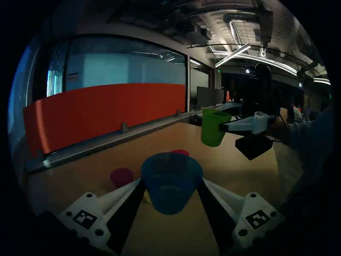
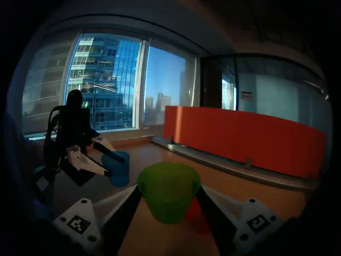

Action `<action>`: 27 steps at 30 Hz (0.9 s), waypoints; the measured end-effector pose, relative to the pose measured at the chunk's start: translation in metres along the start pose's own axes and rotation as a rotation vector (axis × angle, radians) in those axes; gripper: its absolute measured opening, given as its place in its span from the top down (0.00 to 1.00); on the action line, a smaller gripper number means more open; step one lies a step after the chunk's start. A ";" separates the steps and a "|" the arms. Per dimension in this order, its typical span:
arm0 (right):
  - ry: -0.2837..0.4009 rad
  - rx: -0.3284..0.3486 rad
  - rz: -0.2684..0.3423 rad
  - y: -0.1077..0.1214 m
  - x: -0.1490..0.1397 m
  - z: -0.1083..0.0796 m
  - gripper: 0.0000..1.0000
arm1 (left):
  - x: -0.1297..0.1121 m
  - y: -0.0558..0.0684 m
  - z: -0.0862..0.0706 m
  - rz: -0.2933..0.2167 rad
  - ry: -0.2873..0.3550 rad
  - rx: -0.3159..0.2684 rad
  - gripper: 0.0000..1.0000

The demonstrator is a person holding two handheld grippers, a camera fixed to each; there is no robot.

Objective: Pour water

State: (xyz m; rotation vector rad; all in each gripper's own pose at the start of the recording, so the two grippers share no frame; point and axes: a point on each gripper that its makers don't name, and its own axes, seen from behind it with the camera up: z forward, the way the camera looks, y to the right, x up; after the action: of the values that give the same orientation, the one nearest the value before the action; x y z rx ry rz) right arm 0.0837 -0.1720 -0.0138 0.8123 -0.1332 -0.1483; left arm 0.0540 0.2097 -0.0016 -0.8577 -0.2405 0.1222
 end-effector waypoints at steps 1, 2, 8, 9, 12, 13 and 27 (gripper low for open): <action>0.005 -0.001 0.001 0.000 0.001 0.000 0.09 | 0.000 0.000 0.000 -0.001 0.001 0.000 0.16; 0.010 -0.001 0.001 0.001 0.003 0.000 0.09 | 0.001 0.000 0.001 -0.002 0.003 -0.001 0.16; 0.023 -0.002 0.004 0.003 0.005 0.000 0.09 | 0.003 0.000 0.002 -0.008 0.010 -0.002 0.16; 0.023 -0.002 0.003 0.004 0.005 0.000 0.09 | 0.003 0.000 0.002 -0.008 0.011 -0.002 0.16; 0.023 -0.002 0.000 0.005 0.005 0.000 0.09 | 0.003 -0.001 0.003 -0.009 0.015 0.000 0.16; 0.025 -0.002 -0.003 0.005 0.005 0.000 0.09 | 0.004 -0.001 0.003 -0.010 0.016 0.000 0.16; 0.047 0.007 -0.002 0.003 0.010 0.003 0.09 | 0.020 -0.007 0.001 -0.006 0.051 0.012 0.16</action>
State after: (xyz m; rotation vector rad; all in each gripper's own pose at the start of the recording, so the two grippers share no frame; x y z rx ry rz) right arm 0.0930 -0.1743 -0.0087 0.8223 -0.0882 -0.1306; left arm 0.0731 0.2101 0.0071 -0.8468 -0.1946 0.0958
